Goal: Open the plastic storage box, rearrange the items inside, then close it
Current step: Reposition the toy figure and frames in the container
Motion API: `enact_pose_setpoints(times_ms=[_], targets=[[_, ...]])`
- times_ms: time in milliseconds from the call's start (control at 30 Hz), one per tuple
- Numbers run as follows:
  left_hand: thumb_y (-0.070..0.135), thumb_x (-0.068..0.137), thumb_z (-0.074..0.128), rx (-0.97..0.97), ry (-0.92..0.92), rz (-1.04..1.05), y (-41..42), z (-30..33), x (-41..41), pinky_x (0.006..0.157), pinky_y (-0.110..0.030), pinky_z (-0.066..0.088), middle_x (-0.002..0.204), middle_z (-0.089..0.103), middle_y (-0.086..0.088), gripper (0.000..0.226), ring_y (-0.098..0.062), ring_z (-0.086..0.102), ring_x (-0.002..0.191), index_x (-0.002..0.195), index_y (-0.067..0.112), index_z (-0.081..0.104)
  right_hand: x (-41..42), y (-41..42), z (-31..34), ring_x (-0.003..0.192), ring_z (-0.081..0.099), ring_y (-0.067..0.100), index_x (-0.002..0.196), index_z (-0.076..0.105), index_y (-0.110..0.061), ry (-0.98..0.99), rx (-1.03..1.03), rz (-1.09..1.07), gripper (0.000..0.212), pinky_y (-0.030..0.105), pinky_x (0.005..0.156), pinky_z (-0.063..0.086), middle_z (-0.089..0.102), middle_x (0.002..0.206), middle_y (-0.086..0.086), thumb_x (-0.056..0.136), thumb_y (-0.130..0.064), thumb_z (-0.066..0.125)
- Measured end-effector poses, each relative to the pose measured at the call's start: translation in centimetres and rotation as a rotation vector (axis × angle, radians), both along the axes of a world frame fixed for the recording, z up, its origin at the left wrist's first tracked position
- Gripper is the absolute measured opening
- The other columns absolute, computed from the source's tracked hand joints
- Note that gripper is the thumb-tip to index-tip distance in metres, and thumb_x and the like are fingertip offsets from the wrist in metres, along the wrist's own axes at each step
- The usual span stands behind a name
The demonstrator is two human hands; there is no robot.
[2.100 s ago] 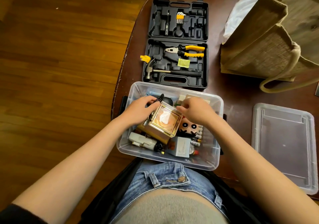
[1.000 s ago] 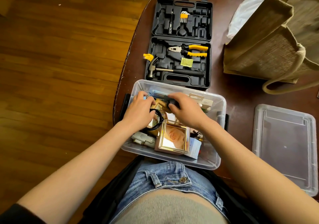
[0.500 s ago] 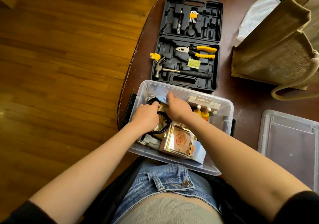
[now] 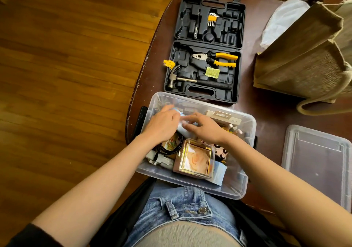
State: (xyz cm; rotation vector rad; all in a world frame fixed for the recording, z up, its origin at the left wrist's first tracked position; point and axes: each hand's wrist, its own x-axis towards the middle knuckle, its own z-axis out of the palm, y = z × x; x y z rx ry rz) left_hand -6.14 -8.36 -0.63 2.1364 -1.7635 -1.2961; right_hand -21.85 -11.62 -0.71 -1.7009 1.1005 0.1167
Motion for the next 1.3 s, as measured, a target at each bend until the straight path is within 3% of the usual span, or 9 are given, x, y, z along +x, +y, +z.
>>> enact_pose_setpoints(times_ms=[67, 200, 333, 433, 600, 900, 1000, 1100, 1300], targets=[[0.026, 0.098, 0.031, 0.036, -0.086, -0.075, 0.0, -0.2, 0.1, 0.104, -0.039, 0.035, 0.151, 0.032, -0.002, 0.040, -0.027, 0.041, 0.129, 0.119, 0.012, 0.061, 0.1, 0.7, 0.2, 0.102, 0.059, 0.019, 0.120, 0.064, -0.010, -0.073, 0.108, -0.063, 0.031, 0.030, 0.093, 0.044, 0.065, 0.115, 0.009, 0.100, -0.020, 0.043], [0.031, 0.097, 0.040, -0.053, -0.267, -0.207, 0.9, -0.4, 0.1, 0.088, -0.035, 0.040, 0.144, 0.039, 0.001, 0.031, -0.028, 0.046, 0.119, 0.114, 0.019, 0.063, 1.5, 0.9, -1.4, 0.109, 0.053, 0.026, 0.108, 0.066, -0.002, 0.063, -0.191, -0.138, 0.032, 0.031, 0.091, 0.040, 0.062, 0.115, 0.014, 0.089, 0.002, 0.041], [0.025, 0.097, 0.045, -0.083, -0.292, -0.219, 1.3, -0.5, 0.3, 0.082, -0.034, 0.041, 0.131, 0.044, 0.000, 0.025, -0.025, 0.044, 0.116, 0.114, 0.021, 0.062, 3.0, -0.9, -3.1, 0.105, 0.055, 0.037, 0.105, 0.059, 0.010, 0.316, -0.113, -0.052, 0.027, 0.037, 0.085, 0.045, 0.061, 0.113, 0.026, 0.090, -0.001, 0.039], [0.021, 0.096, 0.046, -0.086, -0.286, -0.216, 1.4, -0.6, 0.3, 0.079, -0.034, 0.040, 0.129, 0.044, -0.001, 0.025, -0.025, 0.045, 0.113, 0.114, 0.022, 0.062, 4.1, -1.8, -4.0, 0.103, 0.057, 0.037, 0.097, 0.059, 0.006, 0.389, -0.092, 0.083, 0.026, 0.035, 0.081, 0.046, 0.060, 0.112, 0.027, 0.096, -0.006, 0.036], [0.020, 0.094, 0.048, -0.104, -0.277, -0.211, 1.8, -0.8, 0.5, 0.081, -0.035, 0.042, 0.129, 0.042, -0.002, 0.025, -0.025, 0.045, 0.111, 0.117, 0.021, 0.059, 5.0, -2.1, -5.9, 0.122, 0.043, 0.039, 0.124, 0.046, 0.001, 0.537, -0.097, 0.270, 0.036, 0.041, 0.099, 0.032, 0.045, 0.133, 0.026, 0.098, -0.022, 0.035], [0.023, 0.096, 0.048, -0.169, -0.268, -0.161, 2.3, -1.1, 0.2, 0.085, -0.035, 0.043, 0.133, 0.038, -0.004, 0.022, -0.025, 0.044, 0.112, 0.116, 0.017, 0.056, 6.2, -3.4, -5.5, 0.117, 0.052, 0.029, 0.106, 0.054, -0.011, 0.505, 0.065, 0.335, 0.023, 0.041, 0.101, 0.039, 0.058, 0.126, 0.015, 0.097, -0.027, 0.041], [0.023, 0.096, 0.047, -0.186, -0.267, -0.162, 2.6, -1.2, 0.3, 0.086, -0.034, 0.043, 0.134, 0.038, -0.005, 0.022, -0.025, 0.044, 0.112, 0.116, 0.017, 0.055, 6.1, -2.8, -5.4, 0.124, 0.047, 0.031, 0.122, 0.050, -0.005, 0.497, 0.045, 0.233, 0.036, 0.043, 0.103, 0.030, 0.053, 0.134, 0.017, 0.100, -0.025, 0.030], [0.023, 0.096, 0.048, -0.192, -0.258, -0.157, 2.8, -1.3, 0.3, 0.088, -0.035, 0.043, 0.135, 0.037, -0.006, 0.022, -0.025, 0.043, 0.113, 0.116, 0.017, 0.055, 5.9, -2.2, -5.6, 0.122, 0.046, 0.036, 0.107, 0.050, -0.008, 0.488, 0.003, 0.167, 0.032, 0.048, 0.106, 0.024, 0.053, 0.130, 0.023, 0.100, -0.021, 0.021], [0.023, 0.096, 0.049, -0.188, -0.231, -0.160, 2.9, -1.5, 0.5, 0.088, -0.034, 0.042, 0.138, 0.035, -0.004, 0.023, -0.025, 0.042, 0.116, 0.117, 0.019, 0.055, 4.9, -1.8, -5.4, 0.099, 0.052, 0.034, 0.099, 0.053, 0.000, 0.399, 0.078, -0.025, 0.029, 0.037, 0.086, 0.040, 0.058, 0.115, 0.027, 0.100, -0.010, 0.026]])
